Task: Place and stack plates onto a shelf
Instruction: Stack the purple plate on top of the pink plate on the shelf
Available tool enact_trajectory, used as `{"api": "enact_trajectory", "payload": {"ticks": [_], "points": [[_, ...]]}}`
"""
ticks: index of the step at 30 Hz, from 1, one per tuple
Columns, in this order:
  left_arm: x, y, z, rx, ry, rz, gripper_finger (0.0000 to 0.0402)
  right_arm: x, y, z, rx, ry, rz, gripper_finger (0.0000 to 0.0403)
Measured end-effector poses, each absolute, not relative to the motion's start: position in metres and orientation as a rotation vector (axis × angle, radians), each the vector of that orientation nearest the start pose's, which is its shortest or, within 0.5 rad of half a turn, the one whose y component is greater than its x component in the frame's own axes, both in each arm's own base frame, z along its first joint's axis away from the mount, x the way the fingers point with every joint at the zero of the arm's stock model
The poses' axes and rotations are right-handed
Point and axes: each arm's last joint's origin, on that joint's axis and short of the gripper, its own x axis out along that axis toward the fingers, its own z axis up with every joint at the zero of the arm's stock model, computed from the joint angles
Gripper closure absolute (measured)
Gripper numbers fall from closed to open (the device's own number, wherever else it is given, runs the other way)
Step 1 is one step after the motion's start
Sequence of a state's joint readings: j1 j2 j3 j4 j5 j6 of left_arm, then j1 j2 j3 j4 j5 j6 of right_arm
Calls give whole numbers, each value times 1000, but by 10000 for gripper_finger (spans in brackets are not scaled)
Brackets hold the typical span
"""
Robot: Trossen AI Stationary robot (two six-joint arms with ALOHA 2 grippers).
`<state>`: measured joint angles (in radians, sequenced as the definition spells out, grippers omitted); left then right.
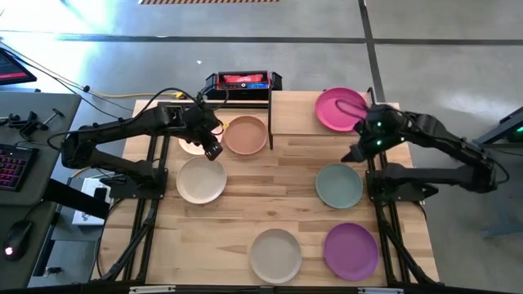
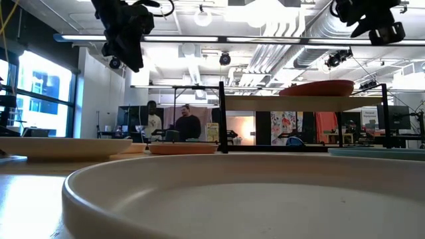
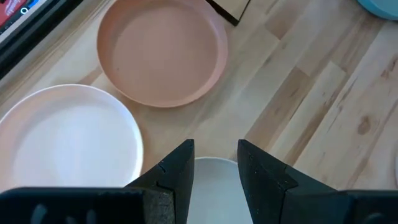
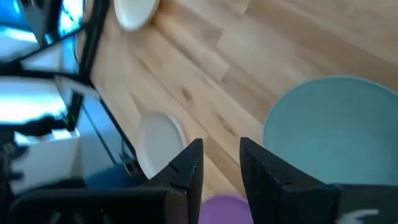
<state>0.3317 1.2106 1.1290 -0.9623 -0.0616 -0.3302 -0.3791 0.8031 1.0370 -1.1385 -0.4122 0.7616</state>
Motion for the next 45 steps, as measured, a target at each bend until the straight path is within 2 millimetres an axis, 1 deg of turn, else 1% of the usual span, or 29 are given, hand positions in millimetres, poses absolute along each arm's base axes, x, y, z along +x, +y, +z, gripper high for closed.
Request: {"api": "enact_trajectory", "payload": {"ticks": [5, 8, 13, 20, 24, 28, 36, 42, 45], "points": [[212, 75, 307, -438, 979, 528, 289, 141, -18, 330, 974, 916, -169, 318], [211, 75, 307, -436, 980, 528, 289, 160, -6, 323, 870, 985, -64, 318], [211, 75, 307, -418, 984, 525, 289, 183, 17, 306, 719, 1143, 70, 318], [211, 75, 307, -416, 986, 527, 289, 207, 47, 279, 634, 1338, 144, 318], [209, 73, 305, -423, 1012, 516, 289, 217, 63, 263, 585, 1435, 163, 318], [207, 67, 303, -431, 1071, 485, 289, 224, 81, 245, 480, 1514, 212, 318], [204, 43, 299, -427, 1175, 440, 289, 233, 110, 213, 309, 1627, 201, 318], [207, 25, 299, -427, 1185, 400, 289, 234, 128, 194, 203, 1676, 214, 318], [207, 16, 299, -437, 1185, 390, 289, 234, 134, 186, 154, 1693, 197, 318]]}}
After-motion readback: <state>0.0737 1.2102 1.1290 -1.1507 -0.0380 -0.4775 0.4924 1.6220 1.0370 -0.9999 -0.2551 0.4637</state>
